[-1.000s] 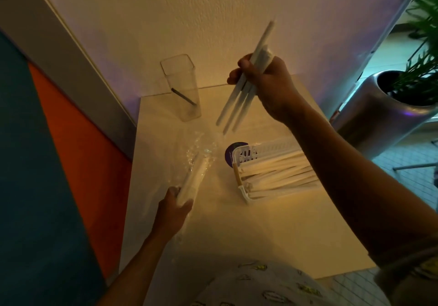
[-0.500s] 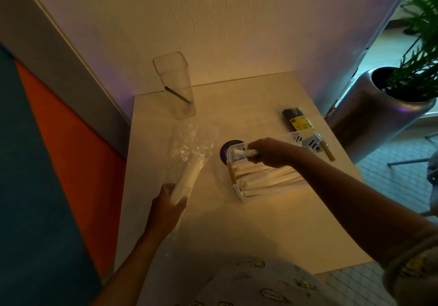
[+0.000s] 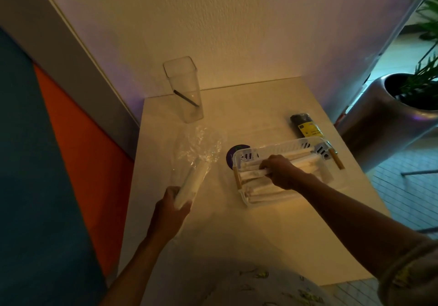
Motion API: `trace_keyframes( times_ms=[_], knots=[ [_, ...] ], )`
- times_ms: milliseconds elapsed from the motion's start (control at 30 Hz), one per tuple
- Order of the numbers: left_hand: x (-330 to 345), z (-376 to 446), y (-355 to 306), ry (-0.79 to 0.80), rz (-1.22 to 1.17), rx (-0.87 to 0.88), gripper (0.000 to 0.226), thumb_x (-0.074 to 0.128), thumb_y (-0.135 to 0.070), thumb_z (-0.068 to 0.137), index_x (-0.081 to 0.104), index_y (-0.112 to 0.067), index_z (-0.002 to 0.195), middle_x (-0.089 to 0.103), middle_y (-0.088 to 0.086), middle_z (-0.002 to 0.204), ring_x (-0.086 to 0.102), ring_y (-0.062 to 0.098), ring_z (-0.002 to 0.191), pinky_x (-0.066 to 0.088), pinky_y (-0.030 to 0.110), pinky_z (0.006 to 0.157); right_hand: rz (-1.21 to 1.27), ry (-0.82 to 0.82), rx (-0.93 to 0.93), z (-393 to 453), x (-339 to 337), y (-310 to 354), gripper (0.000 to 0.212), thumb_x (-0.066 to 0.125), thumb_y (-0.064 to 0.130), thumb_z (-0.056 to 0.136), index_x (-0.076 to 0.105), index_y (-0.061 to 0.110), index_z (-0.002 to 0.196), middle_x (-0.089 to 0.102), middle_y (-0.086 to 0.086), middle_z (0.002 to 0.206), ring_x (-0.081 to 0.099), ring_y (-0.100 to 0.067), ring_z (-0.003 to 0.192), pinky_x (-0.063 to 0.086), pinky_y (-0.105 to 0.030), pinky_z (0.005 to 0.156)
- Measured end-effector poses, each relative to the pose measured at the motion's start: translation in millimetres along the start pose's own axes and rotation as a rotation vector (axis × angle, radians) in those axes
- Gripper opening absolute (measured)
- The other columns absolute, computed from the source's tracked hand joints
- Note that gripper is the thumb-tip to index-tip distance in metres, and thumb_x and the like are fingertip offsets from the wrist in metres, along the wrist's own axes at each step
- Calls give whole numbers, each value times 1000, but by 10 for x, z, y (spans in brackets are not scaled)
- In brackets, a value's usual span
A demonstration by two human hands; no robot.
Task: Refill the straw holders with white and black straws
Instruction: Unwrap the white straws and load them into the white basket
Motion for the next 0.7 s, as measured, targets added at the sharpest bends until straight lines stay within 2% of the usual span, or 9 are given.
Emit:
trace_keyframes(
  times_ms=[200,367,500,600,700],
  knots=[
    [5,-46,10,4,5,-15,45,68,-28,88,47,-18,126,58,0,103,59,15,82,48,21,60,59,-33,28,-80,72,-29,36,70,18,88,62,21,123,55,-9,127,47,-26,116,39,-39,100],
    [21,-77,11,11,17,-10,44,68,-29,88,47,-18,125,60,0,100,59,12,79,53,28,63,58,-16,28,-118,130,-41,46,74,24,84,59,24,127,49,-10,137,40,-30,129,36,-43,108],
    [38,-85,-16,28,3,-12,46,67,-29,89,46,-18,128,58,-1,103,58,11,80,46,19,58,105,-4,-30,-164,113,-2,52,73,34,83,56,28,131,46,-6,141,33,-28,135,31,-48,112],
    [54,-88,-33,40,-12,-10,47,68,-29,88,46,-18,128,58,-2,103,60,14,82,49,21,61,320,-272,-74,-194,-111,146,42,70,32,87,60,22,126,56,-4,133,44,-21,128,37,-46,108],
    [82,-96,-53,71,-36,-3,50,69,-29,88,45,-18,130,57,-2,106,60,16,87,48,18,62,443,-556,-156,-233,-393,345,29,67,24,90,67,14,117,66,-3,118,59,-15,109,49,-38,94]
  ],
)
Point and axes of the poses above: each hand's wrist, its own z-axis towards the middle knuckle, its own x-axis out of the palm, y = z × x, the point moved 5 cm from there along z, towards the middle knuckle
